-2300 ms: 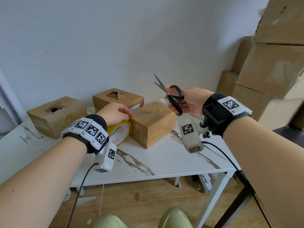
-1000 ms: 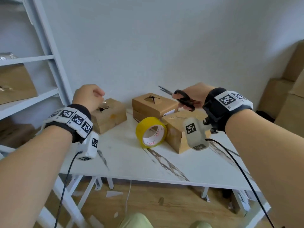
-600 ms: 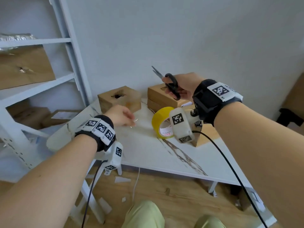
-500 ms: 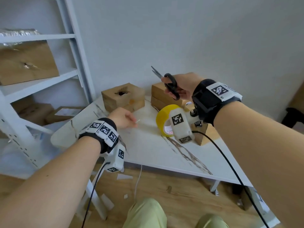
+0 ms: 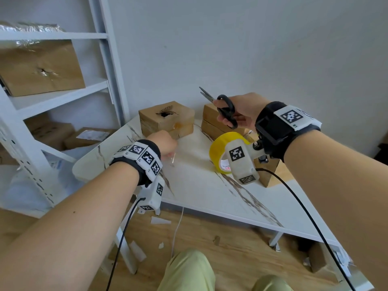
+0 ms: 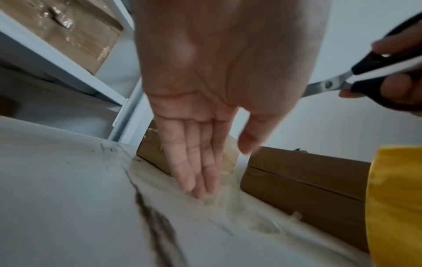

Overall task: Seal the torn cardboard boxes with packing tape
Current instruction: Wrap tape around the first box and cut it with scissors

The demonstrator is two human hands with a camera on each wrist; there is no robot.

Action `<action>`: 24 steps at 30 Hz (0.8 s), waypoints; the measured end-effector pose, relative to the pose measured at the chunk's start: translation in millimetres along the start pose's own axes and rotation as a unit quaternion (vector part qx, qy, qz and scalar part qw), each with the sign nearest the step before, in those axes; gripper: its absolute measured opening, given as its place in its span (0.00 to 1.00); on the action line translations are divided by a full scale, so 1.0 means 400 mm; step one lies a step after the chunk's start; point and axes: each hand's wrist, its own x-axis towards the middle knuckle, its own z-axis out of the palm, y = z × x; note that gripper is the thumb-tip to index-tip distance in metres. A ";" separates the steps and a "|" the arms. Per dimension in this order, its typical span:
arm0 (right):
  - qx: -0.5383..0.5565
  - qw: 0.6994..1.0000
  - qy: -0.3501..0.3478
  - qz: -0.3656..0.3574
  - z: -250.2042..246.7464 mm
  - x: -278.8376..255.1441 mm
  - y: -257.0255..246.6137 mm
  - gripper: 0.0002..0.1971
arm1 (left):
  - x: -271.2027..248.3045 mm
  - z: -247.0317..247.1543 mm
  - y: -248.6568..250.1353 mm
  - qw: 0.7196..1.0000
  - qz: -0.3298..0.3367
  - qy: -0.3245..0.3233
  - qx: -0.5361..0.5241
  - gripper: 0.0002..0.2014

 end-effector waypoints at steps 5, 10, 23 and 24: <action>0.032 0.999 0.029 -0.001 -0.018 -0.001 0.018 0.12 | 0.005 0.004 -0.004 0.998 -0.002 0.018 0.063 0.12; 0.031 0.999 0.027 0.003 -0.029 -0.002 0.019 0.12 | 0.010 0.007 -0.010 0.982 -0.001 0.023 0.187 0.13; 0.051 0.998 0.042 0.016 -0.081 -0.024 0.032 0.10 | -0.021 -0.031 0.044 0.968 0.029 0.005 0.250 0.17; 0.046 0.998 0.041 0.018 -0.088 -0.028 0.037 0.10 | -0.029 -0.032 0.055 0.967 0.056 0.066 0.238 0.11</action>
